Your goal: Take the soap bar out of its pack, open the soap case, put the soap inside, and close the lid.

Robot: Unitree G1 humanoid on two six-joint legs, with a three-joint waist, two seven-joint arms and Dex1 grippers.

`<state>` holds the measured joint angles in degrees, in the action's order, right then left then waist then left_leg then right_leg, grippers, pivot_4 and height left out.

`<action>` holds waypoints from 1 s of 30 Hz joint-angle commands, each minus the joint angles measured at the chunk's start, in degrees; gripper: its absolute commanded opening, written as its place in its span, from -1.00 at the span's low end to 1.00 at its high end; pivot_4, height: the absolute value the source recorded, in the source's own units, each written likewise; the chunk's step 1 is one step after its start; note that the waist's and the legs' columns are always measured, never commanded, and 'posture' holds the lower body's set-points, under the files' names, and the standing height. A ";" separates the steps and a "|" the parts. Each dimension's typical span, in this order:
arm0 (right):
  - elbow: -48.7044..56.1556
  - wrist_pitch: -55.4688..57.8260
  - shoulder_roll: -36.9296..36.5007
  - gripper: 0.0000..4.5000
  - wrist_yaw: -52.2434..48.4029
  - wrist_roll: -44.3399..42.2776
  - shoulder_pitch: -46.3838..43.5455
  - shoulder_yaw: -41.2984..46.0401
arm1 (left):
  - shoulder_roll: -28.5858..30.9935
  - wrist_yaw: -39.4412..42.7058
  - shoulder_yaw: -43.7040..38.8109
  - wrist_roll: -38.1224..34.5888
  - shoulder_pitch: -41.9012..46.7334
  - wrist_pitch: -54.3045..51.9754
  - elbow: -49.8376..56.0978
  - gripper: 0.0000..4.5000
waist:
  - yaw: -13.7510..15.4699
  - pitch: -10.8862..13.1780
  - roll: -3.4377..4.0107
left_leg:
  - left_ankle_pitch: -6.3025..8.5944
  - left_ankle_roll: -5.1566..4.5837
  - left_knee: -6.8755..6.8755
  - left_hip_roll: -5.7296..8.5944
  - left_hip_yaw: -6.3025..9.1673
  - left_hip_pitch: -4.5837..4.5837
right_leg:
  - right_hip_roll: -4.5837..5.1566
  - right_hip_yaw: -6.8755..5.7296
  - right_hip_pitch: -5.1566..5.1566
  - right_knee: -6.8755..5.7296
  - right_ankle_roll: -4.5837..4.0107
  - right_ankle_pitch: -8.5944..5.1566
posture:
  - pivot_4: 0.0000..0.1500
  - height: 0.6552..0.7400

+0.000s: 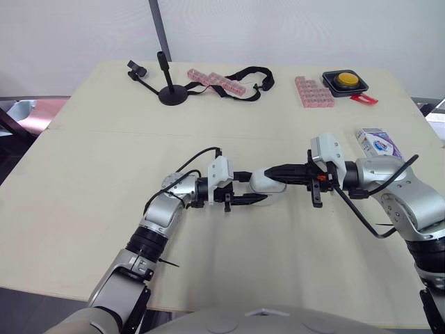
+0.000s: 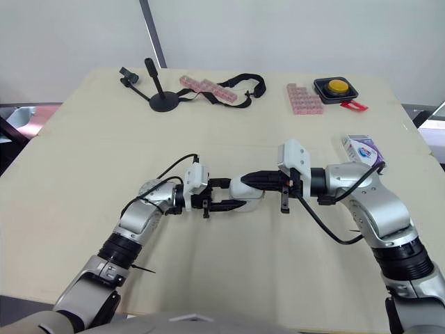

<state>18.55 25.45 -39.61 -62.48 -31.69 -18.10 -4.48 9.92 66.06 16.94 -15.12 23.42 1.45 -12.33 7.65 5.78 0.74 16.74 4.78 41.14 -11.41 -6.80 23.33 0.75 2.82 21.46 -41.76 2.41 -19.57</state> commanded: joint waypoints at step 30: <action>-13.30 -33.17 2.36 0.99 -16.93 1.37 18.74 11.23 | 7.72 -13.91 -10.47 -32.02 2.86 -73.86 17.80 -0.17 | 0.13 0.05 0.02 | 0.00 -0.03 -0.06 0.06 0.02 0.21 | -0.19 -0.16 0.23 0.27 0.00 0.00 | 1.00 0.39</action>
<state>4.80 -6.94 -37.10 -79.75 -30.39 0.83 6.19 17.89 52.94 8.87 -43.44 25.27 -68.42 3.34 7.77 5.83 0.76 16.74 4.76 41.08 -11.35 -6.77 23.54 0.54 2.65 21.69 -41.49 2.42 -19.57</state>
